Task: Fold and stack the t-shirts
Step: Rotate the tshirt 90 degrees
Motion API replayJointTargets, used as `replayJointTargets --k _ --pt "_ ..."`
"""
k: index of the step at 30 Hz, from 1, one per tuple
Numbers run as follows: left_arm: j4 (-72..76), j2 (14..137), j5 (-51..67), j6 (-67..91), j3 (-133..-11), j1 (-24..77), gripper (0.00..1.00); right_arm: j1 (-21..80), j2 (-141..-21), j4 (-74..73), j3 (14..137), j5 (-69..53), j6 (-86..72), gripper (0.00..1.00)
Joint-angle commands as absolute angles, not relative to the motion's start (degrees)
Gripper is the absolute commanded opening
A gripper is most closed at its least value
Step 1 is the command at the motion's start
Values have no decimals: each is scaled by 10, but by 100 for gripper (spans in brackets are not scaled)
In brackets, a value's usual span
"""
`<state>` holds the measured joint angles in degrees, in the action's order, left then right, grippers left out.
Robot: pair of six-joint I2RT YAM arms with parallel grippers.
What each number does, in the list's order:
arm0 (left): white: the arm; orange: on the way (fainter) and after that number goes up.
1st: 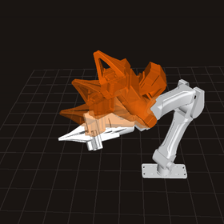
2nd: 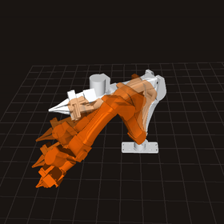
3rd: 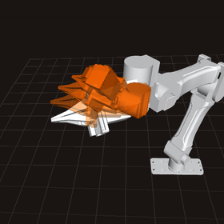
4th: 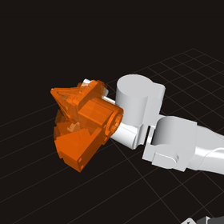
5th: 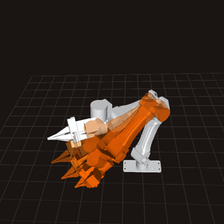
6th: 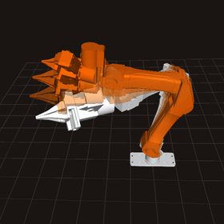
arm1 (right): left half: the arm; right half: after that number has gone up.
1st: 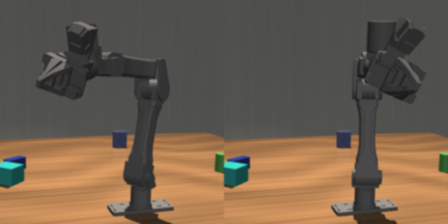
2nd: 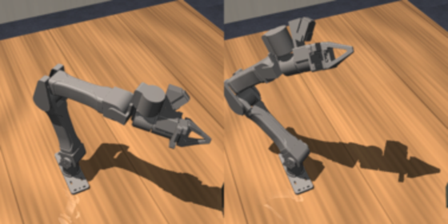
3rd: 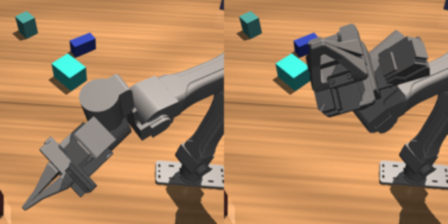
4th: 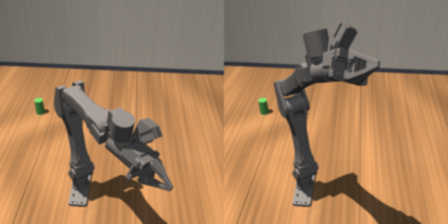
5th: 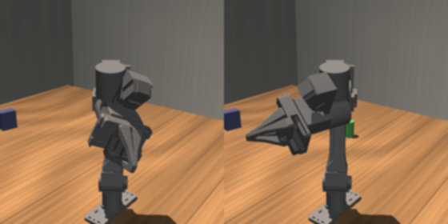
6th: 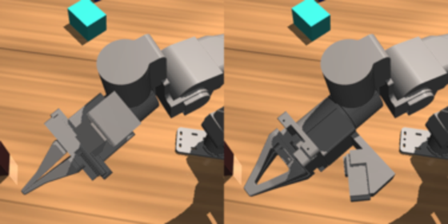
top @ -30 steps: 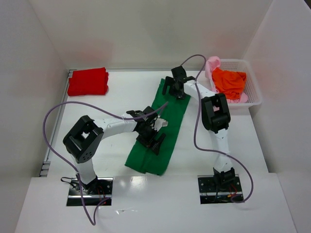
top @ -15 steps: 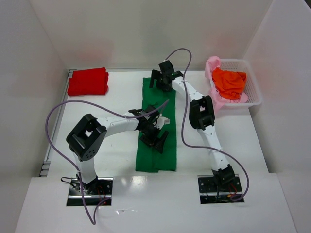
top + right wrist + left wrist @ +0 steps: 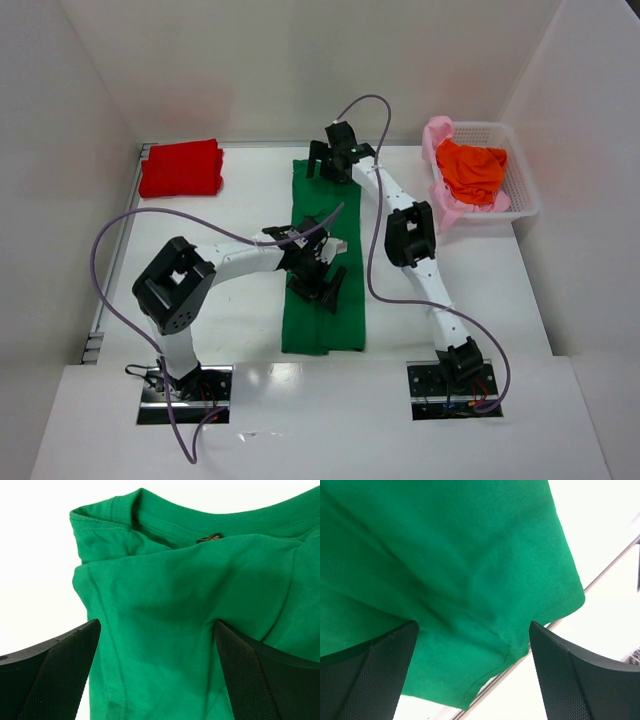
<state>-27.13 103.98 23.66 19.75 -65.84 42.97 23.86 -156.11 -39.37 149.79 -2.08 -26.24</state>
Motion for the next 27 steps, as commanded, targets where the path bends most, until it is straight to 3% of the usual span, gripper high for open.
replayJointTargets --k 1,10,17,27 --pt "-293 960 174 202 -674 433 99 237 -1454 -403 1470 19 -228 100" --pt "-277 747 86 225 -693 414 99 237 -1130 -262 1186 25 -206 100" --pt "-272 675 44 282 -582 414 99 237 -886 -226 884 48 -241 100" --pt "-212 565 94 448 -396 414 99 237 -544 -264 447 -27 -386 100"
